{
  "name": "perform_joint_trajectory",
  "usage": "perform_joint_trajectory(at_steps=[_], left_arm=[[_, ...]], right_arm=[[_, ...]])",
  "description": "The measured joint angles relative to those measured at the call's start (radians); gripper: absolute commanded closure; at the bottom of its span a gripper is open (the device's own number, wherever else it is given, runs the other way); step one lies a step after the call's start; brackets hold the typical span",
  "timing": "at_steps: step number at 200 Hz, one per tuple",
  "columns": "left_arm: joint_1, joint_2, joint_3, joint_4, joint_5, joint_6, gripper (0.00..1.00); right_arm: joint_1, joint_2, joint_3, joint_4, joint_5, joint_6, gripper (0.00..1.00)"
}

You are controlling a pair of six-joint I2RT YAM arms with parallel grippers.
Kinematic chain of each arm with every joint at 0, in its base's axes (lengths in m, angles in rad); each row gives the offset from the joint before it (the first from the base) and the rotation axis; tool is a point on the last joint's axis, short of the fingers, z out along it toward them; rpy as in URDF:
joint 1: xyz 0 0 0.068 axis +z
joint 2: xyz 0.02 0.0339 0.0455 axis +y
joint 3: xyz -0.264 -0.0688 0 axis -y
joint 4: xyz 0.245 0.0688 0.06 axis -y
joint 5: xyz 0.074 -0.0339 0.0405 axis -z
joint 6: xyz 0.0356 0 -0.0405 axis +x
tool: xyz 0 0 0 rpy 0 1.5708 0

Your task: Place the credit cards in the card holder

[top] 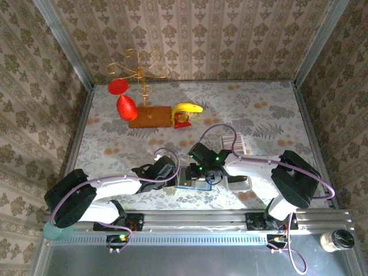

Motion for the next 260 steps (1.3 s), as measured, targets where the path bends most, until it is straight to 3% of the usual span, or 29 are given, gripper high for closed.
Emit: perform_joint_trajectory(at_steps=[122, 188, 211, 260], left_arm=[[-0.005, 0.0, -0.004, 0.014, 0.0, -0.009, 0.92], [-0.011, 0.002, -0.005, 0.023, -0.001, -0.013, 0.93], [-0.011, 0.003, -0.005, 0.023, -0.001, -0.013, 0.94], [-0.011, 0.003, -0.005, 0.023, -0.001, -0.014, 0.94]], right_arm=[[0.043, -0.114, -0.1, -0.134, 0.097, 0.039, 0.51], [0.044, -0.068, -0.106, -0.091, 0.097, 0.063, 0.5], [0.046, -0.061, -0.106, -0.074, 0.097, 0.068, 0.44], [0.049, -0.042, -0.106, 0.0, 0.085, 0.092, 0.41]])
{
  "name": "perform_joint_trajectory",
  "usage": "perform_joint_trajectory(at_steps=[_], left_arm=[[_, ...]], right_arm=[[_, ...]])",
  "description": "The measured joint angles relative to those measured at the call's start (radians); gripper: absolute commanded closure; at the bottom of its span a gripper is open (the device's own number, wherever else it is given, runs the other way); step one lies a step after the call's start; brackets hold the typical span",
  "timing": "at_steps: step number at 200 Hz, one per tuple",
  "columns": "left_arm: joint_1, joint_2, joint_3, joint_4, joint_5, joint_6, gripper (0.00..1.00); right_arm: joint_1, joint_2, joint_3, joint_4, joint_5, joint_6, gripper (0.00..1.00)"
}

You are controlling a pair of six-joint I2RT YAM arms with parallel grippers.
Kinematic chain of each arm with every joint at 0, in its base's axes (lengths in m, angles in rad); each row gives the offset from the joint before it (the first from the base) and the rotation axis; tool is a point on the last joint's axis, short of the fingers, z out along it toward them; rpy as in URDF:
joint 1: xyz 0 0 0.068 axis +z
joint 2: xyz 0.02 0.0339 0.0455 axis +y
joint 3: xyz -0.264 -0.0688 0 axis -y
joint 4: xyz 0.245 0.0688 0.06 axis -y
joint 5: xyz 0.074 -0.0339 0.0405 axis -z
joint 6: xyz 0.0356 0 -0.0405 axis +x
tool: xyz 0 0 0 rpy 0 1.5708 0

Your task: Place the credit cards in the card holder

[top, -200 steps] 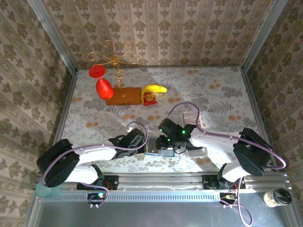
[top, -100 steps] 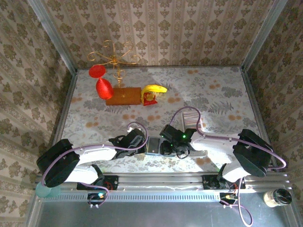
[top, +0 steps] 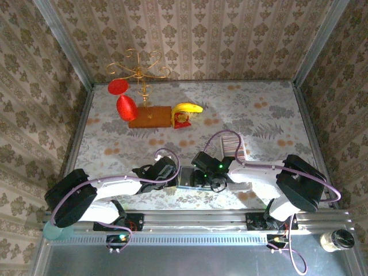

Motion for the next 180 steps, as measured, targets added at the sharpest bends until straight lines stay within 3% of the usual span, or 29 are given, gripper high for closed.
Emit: perform_joint_trajectory(at_steps=[180], left_arm=[[-0.014, -0.016, -0.037, 0.054, -0.024, -0.045, 0.99]], right_arm=[[0.001, 0.015, -0.078, 0.367, -0.039, 0.18, 0.42]])
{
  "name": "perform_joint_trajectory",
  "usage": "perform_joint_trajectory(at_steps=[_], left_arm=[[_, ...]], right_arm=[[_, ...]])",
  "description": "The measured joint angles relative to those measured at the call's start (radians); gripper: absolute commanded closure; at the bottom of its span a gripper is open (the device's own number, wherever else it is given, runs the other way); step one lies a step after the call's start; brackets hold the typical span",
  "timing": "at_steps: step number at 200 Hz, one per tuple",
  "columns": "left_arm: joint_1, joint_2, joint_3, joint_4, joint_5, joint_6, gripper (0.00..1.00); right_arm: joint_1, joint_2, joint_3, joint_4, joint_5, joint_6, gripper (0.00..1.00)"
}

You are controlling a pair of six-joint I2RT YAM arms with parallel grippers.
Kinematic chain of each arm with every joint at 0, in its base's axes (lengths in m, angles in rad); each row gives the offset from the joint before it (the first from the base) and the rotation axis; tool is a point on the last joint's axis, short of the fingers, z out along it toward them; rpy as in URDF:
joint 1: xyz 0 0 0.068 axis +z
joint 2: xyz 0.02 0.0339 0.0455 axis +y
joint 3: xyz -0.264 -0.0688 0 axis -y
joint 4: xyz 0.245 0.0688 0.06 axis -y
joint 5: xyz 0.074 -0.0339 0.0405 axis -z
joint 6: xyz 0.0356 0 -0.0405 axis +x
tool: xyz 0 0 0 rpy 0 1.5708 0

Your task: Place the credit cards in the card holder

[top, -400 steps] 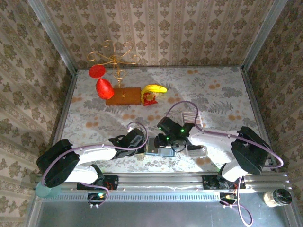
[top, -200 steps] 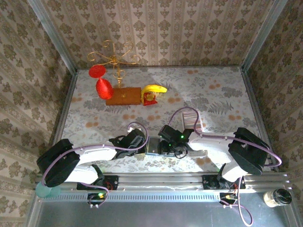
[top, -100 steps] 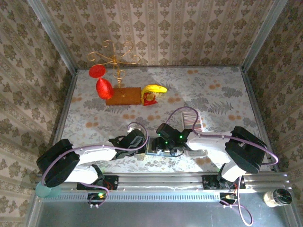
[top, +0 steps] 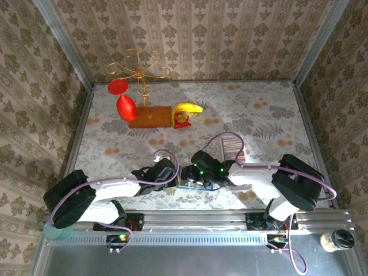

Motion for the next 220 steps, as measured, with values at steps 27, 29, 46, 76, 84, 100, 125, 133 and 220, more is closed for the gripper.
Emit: perform_joint_trajectory(at_steps=[27, 29, 46, 76, 84, 100, 125, 133, 220], left_arm=[[-0.005, 0.0, -0.005, 0.01, -0.009, -0.013, 1.0], [-0.005, 0.0, -0.005, 0.01, -0.01, -0.015, 1.0], [-0.006, -0.001, -0.006, 0.012, -0.012, -0.022, 1.0], [-0.015, -0.029, -0.024, 0.008, -0.02, -0.037, 0.98], [-0.018, -0.044, -0.03, -0.004, -0.021, -0.04, 0.96], [-0.02, -0.069, -0.037, -0.031, -0.021, -0.042, 0.94], [-0.02, -0.086, -0.037, -0.066, -0.026, -0.044, 0.93], [-0.02, -0.094, -0.037, -0.079, -0.032, -0.045, 0.93], [-0.02, -0.34, -0.055, -0.313, -0.166, -0.053, 0.85]], right_arm=[[0.005, 0.0, -0.008, 0.06, -0.003, 0.01, 0.43], [0.006, 0.0, -0.009, 0.066, -0.004, 0.012, 0.43], [0.008, 0.0, -0.021, 0.105, -0.004, 0.024, 0.43], [0.011, 0.0, -0.024, 0.138, -0.004, 0.033, 0.43], [0.013, 0.0, -0.024, 0.146, -0.004, 0.034, 0.43], [0.014, 0.0, -0.024, 0.157, -0.005, 0.034, 0.43], [0.014, 0.006, -0.022, 0.167, -0.009, 0.034, 0.42], [0.016, 0.011, -0.021, 0.174, -0.011, 0.034, 0.42], [0.033, 0.021, 0.031, 0.311, -0.057, 0.048, 0.35]])
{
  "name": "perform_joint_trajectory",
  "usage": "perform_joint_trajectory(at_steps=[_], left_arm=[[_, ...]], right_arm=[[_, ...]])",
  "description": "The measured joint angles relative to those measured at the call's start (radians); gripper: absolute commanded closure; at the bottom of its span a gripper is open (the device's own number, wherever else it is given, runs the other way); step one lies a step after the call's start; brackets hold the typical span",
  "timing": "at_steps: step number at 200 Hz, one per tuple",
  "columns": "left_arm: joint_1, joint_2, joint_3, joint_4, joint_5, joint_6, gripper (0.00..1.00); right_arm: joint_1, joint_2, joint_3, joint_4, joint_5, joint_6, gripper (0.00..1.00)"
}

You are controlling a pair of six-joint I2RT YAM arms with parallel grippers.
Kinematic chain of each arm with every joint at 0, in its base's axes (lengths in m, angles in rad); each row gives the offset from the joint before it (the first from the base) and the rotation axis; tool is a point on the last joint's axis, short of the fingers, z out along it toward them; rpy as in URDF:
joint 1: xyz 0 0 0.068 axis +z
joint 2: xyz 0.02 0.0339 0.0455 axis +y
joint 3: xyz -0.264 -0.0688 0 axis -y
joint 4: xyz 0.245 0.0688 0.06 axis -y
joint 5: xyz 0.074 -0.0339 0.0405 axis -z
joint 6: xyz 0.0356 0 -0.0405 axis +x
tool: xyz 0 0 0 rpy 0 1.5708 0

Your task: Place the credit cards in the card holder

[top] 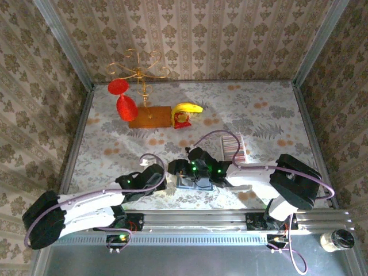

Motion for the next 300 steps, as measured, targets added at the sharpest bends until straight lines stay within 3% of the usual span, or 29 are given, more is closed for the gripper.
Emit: perform_joint_trajectory(at_steps=[42, 77, 101, 131, 163, 194, 237, 300], left_arm=[[0.0, -0.117, -0.006, -0.07, -0.039, -0.003, 0.75], [0.0, -0.117, -0.002, -0.075, -0.034, 0.023, 0.64], [0.0, -0.047, 0.026, -0.047, -0.002, 0.059, 0.61], [0.0, 0.054, 0.082, 0.015, 0.05, 0.103, 0.57], [0.004, 0.136, 0.109, 0.081, 0.106, 0.125, 0.5], [0.014, 0.159, 0.108, 0.088, 0.137, 0.126, 0.49], [0.016, 0.156, 0.105, 0.113, 0.158, 0.125, 0.49], [0.015, 0.17, 0.086, 0.153, 0.19, 0.121, 0.52]], right_arm=[[-0.026, -0.045, 0.019, -0.026, -0.031, -0.057, 0.3], [-0.155, -0.232, 0.058, -0.238, -0.053, -0.301, 0.27], [-0.243, -0.41, 0.099, -0.413, -0.054, -0.663, 0.23], [-0.261, -0.6, 0.154, -0.654, -0.061, -1.207, 0.14], [-0.262, -0.692, 0.174, -0.986, -0.003, -1.787, 0.14], [-0.264, -0.705, 0.043, -1.199, 0.153, -2.121, 0.21], [-0.264, -0.715, -0.136, -1.185, 0.3, -2.274, 0.25], [-0.264, -0.685, -0.204, -0.991, 0.394, -2.305, 0.29]])
